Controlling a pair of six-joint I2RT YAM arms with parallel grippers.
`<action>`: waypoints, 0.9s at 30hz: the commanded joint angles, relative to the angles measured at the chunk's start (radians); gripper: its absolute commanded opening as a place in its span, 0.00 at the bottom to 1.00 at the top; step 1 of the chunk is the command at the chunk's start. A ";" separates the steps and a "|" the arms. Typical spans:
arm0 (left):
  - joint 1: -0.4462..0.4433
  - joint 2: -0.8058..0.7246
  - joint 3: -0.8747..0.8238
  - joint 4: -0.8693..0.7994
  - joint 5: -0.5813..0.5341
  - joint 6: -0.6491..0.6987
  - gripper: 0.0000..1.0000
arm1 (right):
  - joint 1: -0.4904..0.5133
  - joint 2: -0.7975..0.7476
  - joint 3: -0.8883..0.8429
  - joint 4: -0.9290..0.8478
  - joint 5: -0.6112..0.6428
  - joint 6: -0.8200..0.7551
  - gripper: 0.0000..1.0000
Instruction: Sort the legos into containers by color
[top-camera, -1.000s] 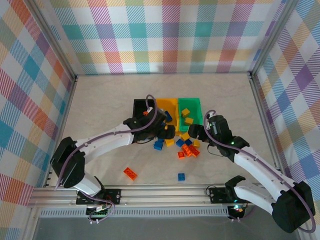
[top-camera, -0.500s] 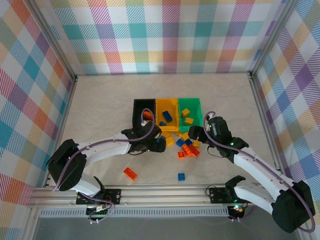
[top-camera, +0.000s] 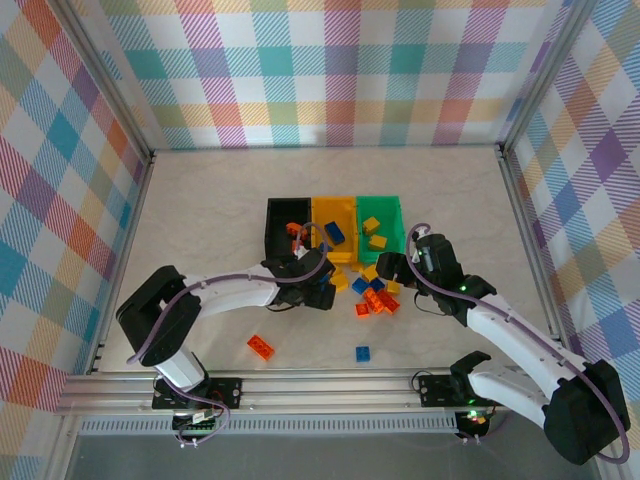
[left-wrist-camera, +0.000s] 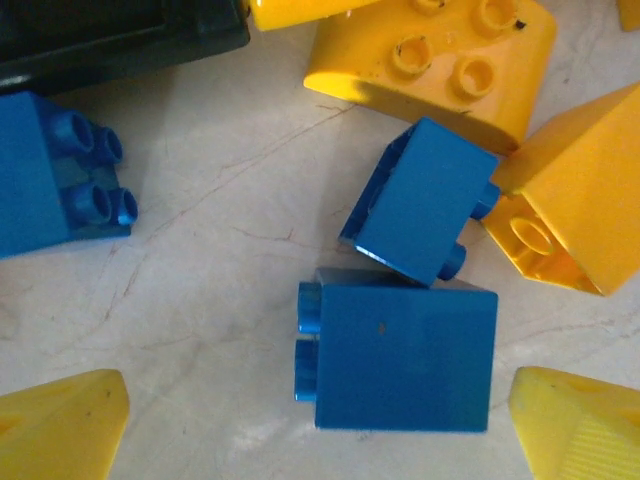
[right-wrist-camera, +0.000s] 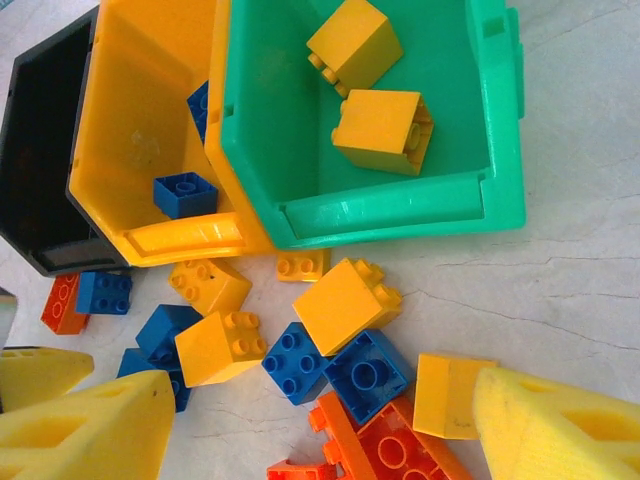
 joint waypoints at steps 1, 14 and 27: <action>-0.010 0.048 0.038 0.015 -0.045 0.025 0.91 | -0.001 -0.014 -0.008 0.018 0.008 0.009 0.79; -0.008 0.120 0.075 0.025 -0.063 0.027 0.52 | -0.001 -0.048 -0.010 -0.005 0.019 0.003 0.79; -0.029 -0.102 0.188 -0.091 -0.032 0.004 0.42 | -0.001 -0.067 -0.020 0.001 0.018 0.004 0.79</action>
